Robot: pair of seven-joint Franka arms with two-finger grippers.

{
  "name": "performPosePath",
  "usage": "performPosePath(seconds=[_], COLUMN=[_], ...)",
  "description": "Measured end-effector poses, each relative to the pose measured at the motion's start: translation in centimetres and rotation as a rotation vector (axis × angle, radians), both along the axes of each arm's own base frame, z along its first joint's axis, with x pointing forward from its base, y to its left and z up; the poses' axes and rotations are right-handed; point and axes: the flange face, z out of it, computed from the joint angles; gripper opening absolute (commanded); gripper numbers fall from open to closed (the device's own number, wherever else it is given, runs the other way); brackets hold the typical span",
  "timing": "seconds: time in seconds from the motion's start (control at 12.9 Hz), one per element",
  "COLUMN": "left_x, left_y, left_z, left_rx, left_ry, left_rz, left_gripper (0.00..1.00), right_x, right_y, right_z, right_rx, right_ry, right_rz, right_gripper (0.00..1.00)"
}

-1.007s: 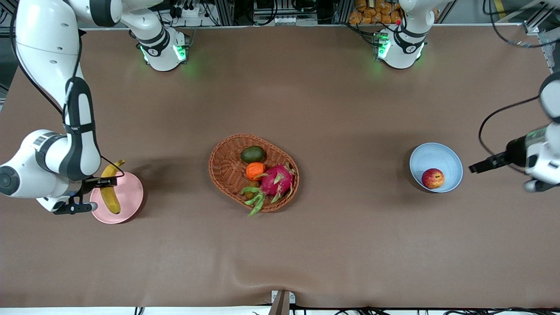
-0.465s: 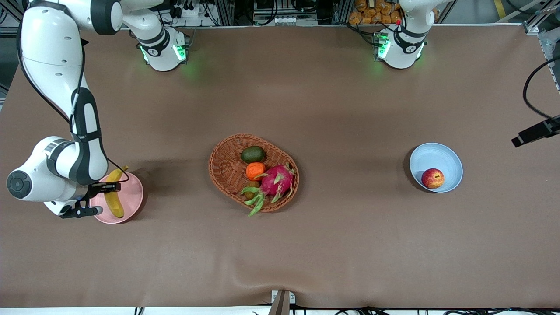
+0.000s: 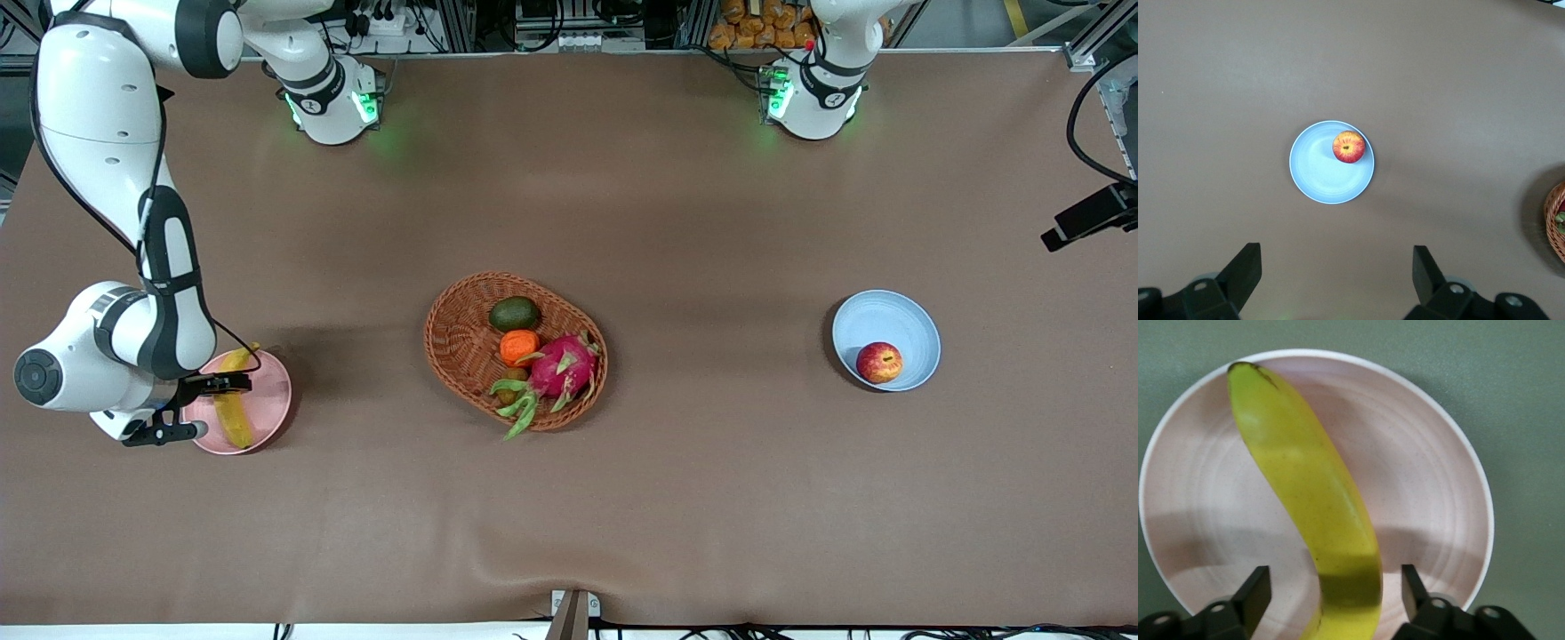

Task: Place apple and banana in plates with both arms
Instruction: 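Open the left gripper and withdraw while the right gripper lowers the banana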

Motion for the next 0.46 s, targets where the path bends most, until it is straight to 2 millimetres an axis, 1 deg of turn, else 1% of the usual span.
performPosePath(seconds=[0.15, 0.31, 0.39, 0.46], left_x=[0.0, 0.0, 0.0, 0.0], left_y=[-0.1, -0.3, -0.3, -0.4], left_z=[-0.2, -0.2, -0.2, -0.2], left_rx=[0.000, -0.001, -0.001, -0.001], left_ry=[0.004, 0.004, 0.005, 0.004], left_rz=[-0.003, -0.007, -0.008, -0.010], left_gripper=[1.00, 1.00, 1.00, 1.00], right_x=[0.2, 0.8, 1.1, 1.4], right_y=[0.4, 0.7, 0.8, 1.0], right_z=[0.2, 0.9, 1.9, 3.3], right_rx=[0.003, 0.002, 0.005, 0.013], right_ry=[-0.004, -0.020, -0.033, -0.043], right_rz=[0.007, 0.015, 0.018, 0.021], right_gripper=[1.00, 1.00, 1.00, 1.00])
